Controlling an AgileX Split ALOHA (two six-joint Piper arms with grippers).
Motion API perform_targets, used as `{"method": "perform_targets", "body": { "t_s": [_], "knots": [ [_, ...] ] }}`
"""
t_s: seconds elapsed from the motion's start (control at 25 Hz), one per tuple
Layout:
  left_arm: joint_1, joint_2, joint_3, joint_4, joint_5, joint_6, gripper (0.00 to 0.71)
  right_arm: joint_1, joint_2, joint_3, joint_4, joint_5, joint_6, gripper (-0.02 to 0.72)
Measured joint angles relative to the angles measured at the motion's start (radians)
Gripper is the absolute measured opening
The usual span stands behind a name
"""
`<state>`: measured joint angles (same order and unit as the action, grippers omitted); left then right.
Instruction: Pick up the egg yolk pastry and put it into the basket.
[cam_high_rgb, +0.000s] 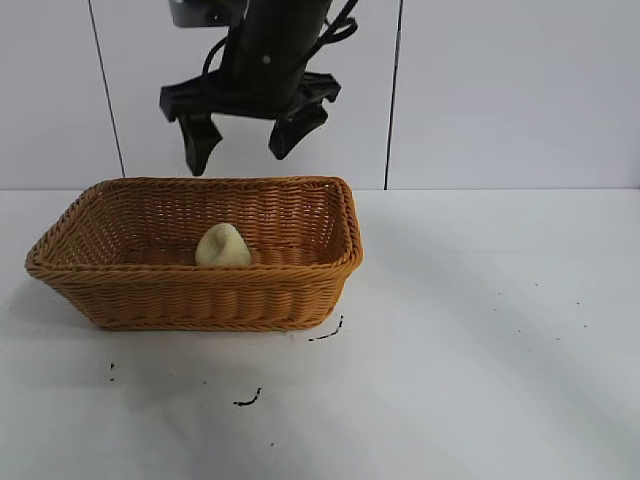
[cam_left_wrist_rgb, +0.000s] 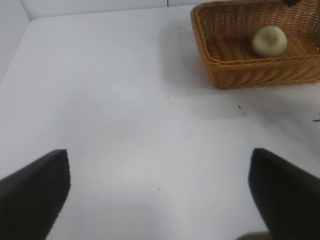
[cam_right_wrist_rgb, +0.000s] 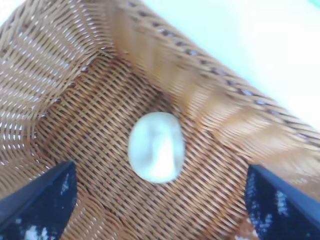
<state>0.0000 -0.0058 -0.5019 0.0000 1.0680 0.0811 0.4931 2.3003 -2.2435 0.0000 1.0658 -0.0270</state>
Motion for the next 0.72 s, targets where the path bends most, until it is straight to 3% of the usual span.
{"method": "perform_targets", "body": {
  "t_s": [0.44, 0.72],
  "knots": [
    [0.0, 0.0, 0.0, 0.0, 0.0, 0.0, 0.697, -0.326, 0.0, 0.0, -0.017, 0.087, 0.003, 0.655],
    [0.0, 0.0, 0.0, 0.0, 0.0, 0.0, 0.697, -0.44, 0.0, 0.0, -0.017, 0.14, 0.012, 0.655]
  ]
}}
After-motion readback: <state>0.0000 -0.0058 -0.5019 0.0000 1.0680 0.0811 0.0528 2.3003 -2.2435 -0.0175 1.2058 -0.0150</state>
